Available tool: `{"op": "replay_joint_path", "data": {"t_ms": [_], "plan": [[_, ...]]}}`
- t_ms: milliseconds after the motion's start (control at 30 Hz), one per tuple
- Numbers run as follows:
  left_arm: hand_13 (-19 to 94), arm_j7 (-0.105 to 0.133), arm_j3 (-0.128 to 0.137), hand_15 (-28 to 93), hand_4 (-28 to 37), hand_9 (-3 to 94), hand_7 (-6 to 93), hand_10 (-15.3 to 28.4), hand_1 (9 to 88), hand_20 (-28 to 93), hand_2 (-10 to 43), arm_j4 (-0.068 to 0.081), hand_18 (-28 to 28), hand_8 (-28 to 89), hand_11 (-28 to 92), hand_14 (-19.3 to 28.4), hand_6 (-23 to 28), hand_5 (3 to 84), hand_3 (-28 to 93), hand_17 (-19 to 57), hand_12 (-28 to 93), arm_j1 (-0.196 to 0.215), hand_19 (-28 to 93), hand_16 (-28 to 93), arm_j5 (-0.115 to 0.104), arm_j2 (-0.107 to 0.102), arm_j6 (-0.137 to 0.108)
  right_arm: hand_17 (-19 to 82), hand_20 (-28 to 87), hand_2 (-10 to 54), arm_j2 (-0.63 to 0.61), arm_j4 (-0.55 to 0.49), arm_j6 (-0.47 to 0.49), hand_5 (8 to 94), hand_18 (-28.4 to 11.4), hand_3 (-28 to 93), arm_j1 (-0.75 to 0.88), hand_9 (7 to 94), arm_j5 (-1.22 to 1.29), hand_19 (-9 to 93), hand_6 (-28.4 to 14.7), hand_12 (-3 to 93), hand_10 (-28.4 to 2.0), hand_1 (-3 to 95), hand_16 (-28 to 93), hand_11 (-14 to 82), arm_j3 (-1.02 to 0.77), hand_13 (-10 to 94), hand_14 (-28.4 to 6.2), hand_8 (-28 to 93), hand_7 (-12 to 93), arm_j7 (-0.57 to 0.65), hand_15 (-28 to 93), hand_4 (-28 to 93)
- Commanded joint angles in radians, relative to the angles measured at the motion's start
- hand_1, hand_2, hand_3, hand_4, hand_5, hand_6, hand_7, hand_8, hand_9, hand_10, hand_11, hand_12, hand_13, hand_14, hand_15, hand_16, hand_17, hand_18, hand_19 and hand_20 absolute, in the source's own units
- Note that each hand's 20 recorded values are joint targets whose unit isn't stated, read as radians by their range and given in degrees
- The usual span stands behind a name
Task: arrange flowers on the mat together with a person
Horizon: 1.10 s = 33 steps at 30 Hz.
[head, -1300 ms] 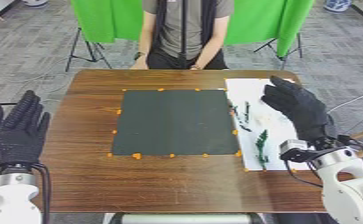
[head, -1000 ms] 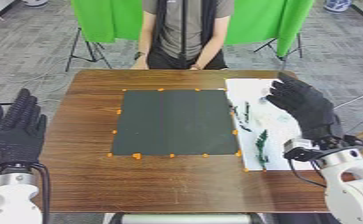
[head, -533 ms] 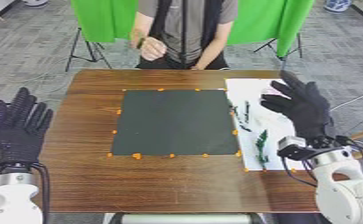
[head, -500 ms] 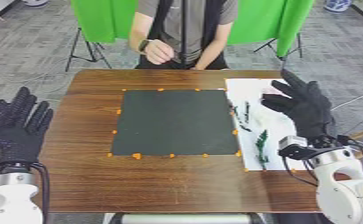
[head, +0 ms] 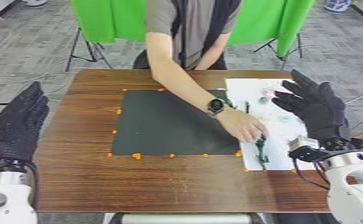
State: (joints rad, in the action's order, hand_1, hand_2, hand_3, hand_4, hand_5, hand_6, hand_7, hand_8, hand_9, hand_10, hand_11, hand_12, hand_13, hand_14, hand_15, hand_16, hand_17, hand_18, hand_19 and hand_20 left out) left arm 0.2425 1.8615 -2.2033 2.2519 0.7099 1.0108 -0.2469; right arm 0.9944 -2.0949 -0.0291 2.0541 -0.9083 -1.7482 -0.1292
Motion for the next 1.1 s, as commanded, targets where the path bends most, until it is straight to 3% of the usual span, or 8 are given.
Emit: {"op": "replay_joint_path", "data": {"t_ms": [33, 100, 233, 400, 567, 667, 833, 1100], "plan": [[12, -0.002, 0.024, 10, -27.7, 21.2, 10.7, 10.7, 30.1, 8, -0.4, 0.042, 8.7, -10, 12, 8.0, 6.5, 34.6, 68, -5.9, 4, -0.01, 18, -5, -0.04, 0.003, 0.105, 10, 13, 3.2, -0.012, 0.001, -0.041, 33.8, -13.2, 67, 0.012, 33.3, -0.104, 24, -2.6, 14.0, -13.1, 10.2, 21, 1.8, 0.008, 22, -11.3, -8, 9, 0.011, 0, -28], [11, -0.001, 0.032, 8, -27.7, 21.0, 10.3, 10.3, 29.9, 8, -0.1, 0.048, 8.4, -10, 12, 7.5, 6.4, 34.6, 68, -6.1, 4, -0.012, 18, -5, -0.078, 0.003, 0.131, 9, 12, 3.0, -0.017, 0.001, -0.029, 34.2, -12.7, 67, 0.007, 33.0, -0.144, 23, -2.4, 13.6, -12.9, 10.1, 20, 1.9, 0.003, 21, -10.9, -9, 10, 0.027, -1, -28], [11, 0.03, 0.037, 7, -28.1, 21.1, 9.4, 10.2, 28.6, 8, 1.6, 0.058, 8.0, -10, 10, 7.4, 6.5, 35.0, 68, -6.0, 4, -0.009, 16, -5, -0.154, 0.01, 0.126, 9, 12, 3.0, -0.009, 0.002, 0.002, 35.0, -12.9, 68, -0.001, 33.1, -0.214, 23, -2.4, 13.4, -12.8, 10.0, 19, 2.1, -0.016, 22, -11.3, -9, 10, 0.057, 0, -28], [11, 0.03, 0.051, 6, -28.2, 21.5, 8.6, 10.2, 27.6, 8, 2.8, 0.064, 7.9, -9, 10, 7.3, 6.5, 35.5, 68, -6.0, 5, 0.002, 16, -5, -0.168, 0.025, 0.139, 10, 12, 3.3, 0.001, -0.004, -0.004, 36.1, -13.6, 67, 0.02, 33.9, -0.207, 23, -2.3, 13.3, -12.8, 10.4, 19, 2.5, -0.031, 23, -11.8, -9, 10, 0.058, 1, -28], [11, 0.063, 0.075, 6, -28.3, 22.3, 7.9, 10.1, 26.4, 9, 4.3, 0.062, 7.9, -9, 9, 7.5, 6.6, 36.0, 68, -6.0, 5, 0.031, 15, -4, -0.256, 0.041, 0.141, 10, 12, 4.2, 0.001, -0.007, -0.043, 36.7, -14.1, 67, 0.028, 34.5, -0.178, 24, -2.3, 13.2, -12.9, 10.1, 18, 2.7, -0.019, 24, -11.8, -8, 10, 0.044, 2, -28], [12, 0.078, 0.08, 6, -28.3, 22.9, 7.6, 10.2, 24.0, 9, 7.8, 0.063, 7.9, -9, 9, 7.6, 6.6, 36.2, 65, -5.9, 5, 0.041, 15, -4, -0.284, 0.04, 0.139, 10, 12, 8.7, 0.004, -0.009, -0.042, 37.4, -14.4, 68, 0.037, 34.9, -0.175, 24, -2.2, 13.1, -12.9, 9.3, 18, 2.8, -0.025, 25, -11.7, -9, 10, 0.049, 3, -28], [12, 0.087, 0.076, 6, -28.3, 23.6, 7.0, 10.5, 29.0, 9, 12.3, 0.067, 8.1, -9, 9, 7.8, 6.6, 36.3, 49, -5.9, 6, 0.037, 16, -4, -0.318, 0.044, 0.139, 11, 12, 9.8, 0.012, -0.008, -0.027, 37.7, -14.6, 69, 0.037, 35.3, -0.176, 25, -2.1, 13.1, -12.8, 8.8, 17, 3.0, -0.024, 25, -11.8, -9, 11, 0.05, 3, -27], [12, 0.101, 0.062, 6, -28.3, 24.1, 6.7, 10.8, 27.2, 9, 12.1, 0.072, 8.2, -8, 9, 7.9, 6.7, 36.5, 51, -5.9, 6, 0.025, 16, -4, -0.336, 0.034, 0.136, 11, 12, 9.2, 0.04, -0.015, 0.03, 37.8, -14.7, 69, 0.076, 35.4, -0.169, 25, -2.1, 13.2, -12.8, 9.3, 17, 3.0, -0.074, 25, -11.8, -9, 11, 0.036, 4, -27]]}}
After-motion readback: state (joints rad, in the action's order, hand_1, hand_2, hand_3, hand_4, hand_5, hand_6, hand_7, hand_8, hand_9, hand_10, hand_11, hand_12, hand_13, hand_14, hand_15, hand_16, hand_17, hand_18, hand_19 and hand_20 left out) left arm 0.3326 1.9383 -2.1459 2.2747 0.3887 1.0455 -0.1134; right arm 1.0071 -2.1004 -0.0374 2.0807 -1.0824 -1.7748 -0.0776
